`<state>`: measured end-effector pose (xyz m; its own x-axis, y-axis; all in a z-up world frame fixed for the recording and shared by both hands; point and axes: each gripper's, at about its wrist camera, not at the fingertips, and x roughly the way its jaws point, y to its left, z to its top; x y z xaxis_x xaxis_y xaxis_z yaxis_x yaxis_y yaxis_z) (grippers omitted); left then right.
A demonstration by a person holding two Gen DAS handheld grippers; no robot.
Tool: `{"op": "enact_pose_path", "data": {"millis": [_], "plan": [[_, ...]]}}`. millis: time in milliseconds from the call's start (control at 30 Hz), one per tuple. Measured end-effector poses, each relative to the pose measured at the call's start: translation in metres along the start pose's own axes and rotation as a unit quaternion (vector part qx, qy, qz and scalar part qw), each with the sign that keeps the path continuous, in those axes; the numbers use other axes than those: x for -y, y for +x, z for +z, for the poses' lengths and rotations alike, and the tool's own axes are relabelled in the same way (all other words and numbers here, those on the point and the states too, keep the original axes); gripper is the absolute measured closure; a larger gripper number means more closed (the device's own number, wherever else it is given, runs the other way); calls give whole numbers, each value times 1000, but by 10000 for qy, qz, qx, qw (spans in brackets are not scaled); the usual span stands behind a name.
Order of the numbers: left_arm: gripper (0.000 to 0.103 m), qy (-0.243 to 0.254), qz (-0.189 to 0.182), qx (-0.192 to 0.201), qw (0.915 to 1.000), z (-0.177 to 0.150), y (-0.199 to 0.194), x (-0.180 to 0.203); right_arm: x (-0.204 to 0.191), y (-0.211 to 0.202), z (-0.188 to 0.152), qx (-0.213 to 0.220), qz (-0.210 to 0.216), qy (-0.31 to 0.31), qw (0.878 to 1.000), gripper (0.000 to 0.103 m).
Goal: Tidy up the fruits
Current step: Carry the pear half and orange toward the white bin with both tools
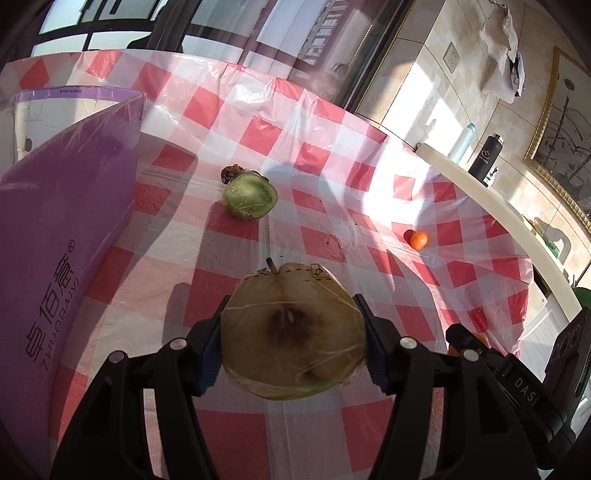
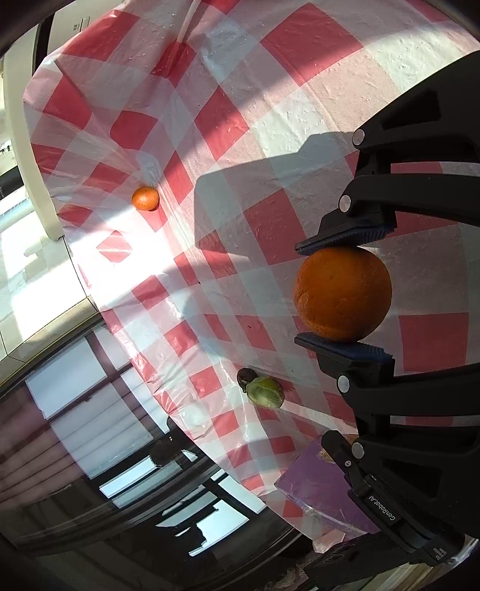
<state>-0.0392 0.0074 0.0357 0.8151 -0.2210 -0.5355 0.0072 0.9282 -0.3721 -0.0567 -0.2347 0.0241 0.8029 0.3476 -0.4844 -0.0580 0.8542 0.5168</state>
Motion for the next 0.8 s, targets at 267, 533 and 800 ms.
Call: {"op": "enact_pose_path", "data": {"millis": [267, 533, 800], "plan": [[40, 252, -132, 874, 9958, 24, -102, 9, -49, -15, 0, 147, 606, -376, 9973, 60], [40, 198, 726, 1198, 9899, 60, -179, -42, -151, -26, -9, -30, 1460, -1309, 9806, 60], [40, -53, 2252, 897, 9702, 74, -201, -135, -255, -13, -43, -218, 1984, -2277, 9531, 60]]}}
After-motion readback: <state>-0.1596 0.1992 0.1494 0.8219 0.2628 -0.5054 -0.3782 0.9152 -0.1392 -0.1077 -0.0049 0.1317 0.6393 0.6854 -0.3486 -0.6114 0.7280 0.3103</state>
